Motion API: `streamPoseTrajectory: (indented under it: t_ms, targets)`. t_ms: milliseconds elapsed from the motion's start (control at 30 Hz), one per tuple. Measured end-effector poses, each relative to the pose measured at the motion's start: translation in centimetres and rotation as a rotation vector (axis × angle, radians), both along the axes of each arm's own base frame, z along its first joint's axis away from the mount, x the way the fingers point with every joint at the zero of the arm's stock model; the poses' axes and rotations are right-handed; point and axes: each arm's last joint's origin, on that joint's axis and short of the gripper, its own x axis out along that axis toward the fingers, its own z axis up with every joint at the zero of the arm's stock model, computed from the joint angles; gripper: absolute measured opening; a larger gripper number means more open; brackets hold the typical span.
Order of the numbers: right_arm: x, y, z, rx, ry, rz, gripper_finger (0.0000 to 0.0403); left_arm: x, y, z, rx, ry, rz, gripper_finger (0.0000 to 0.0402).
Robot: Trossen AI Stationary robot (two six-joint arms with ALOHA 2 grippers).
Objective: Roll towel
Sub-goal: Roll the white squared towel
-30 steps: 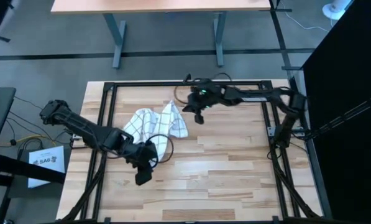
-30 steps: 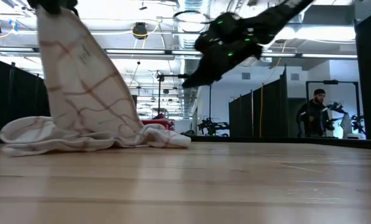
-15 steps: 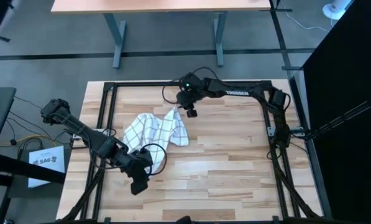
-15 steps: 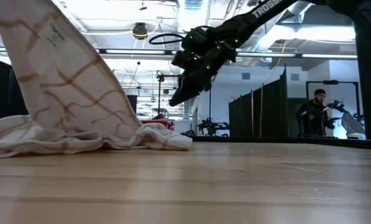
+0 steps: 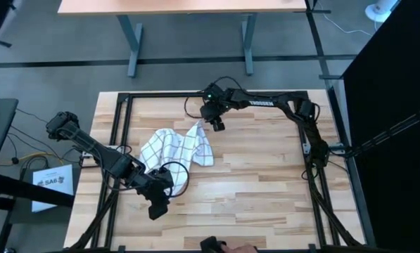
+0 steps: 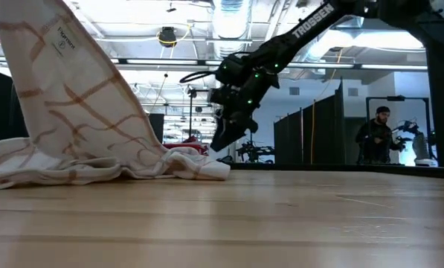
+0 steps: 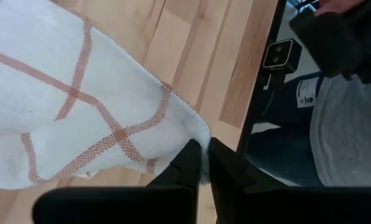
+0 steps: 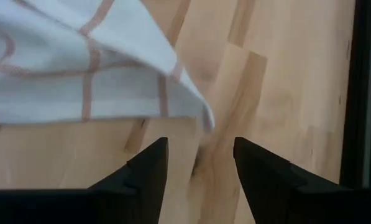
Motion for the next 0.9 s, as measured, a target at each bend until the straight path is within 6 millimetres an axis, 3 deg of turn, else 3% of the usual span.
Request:
streamPoseTrajectory:
  t_ms: [367, 900]
  targets:
    - [1.7, -1.5, -1.5, 0.081, 0.051, 0.02, 0.0166, -0.1, 0.0, 0.0, -0.004, 0.009, 0.009, 0.0009]
    - [2.4, -1.6, -1.3, 0.097, 0.019, 0.014, 0.0166, 0.2, 0.4, 0.0, 0.009, 0.002, 0.011, 0.0009]
